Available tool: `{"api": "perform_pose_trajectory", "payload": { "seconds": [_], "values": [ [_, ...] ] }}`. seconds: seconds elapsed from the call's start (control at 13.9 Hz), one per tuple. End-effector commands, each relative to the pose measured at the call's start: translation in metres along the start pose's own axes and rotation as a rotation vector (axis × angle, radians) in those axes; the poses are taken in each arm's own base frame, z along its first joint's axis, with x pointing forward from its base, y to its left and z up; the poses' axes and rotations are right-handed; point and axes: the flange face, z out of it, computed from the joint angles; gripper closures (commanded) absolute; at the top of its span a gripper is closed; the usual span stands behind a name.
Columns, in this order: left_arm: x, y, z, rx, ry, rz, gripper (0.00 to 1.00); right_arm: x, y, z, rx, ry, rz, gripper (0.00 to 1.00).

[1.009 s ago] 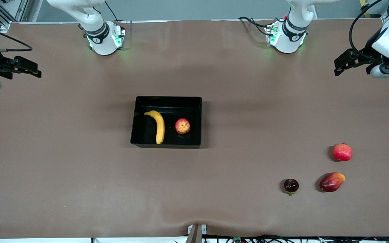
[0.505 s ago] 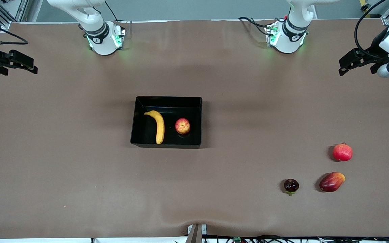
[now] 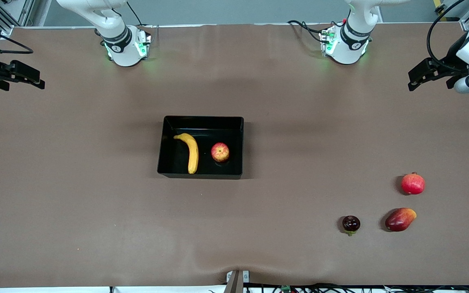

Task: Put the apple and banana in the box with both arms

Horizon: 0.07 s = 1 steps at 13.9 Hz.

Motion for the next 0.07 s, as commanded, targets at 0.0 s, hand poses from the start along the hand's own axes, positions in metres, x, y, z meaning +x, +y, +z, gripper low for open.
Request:
{"api": "perform_pose_trajectory", "payload": {
  "seconds": [0.0],
  "values": [
    [-0.0056, -0.0021, -0.0065, -0.015, -0.002, 0.013, 0.00, -0.0078, 0.0017, -0.0051, 0.012, 0.006, 0.012, 0.00]
  ]
}}
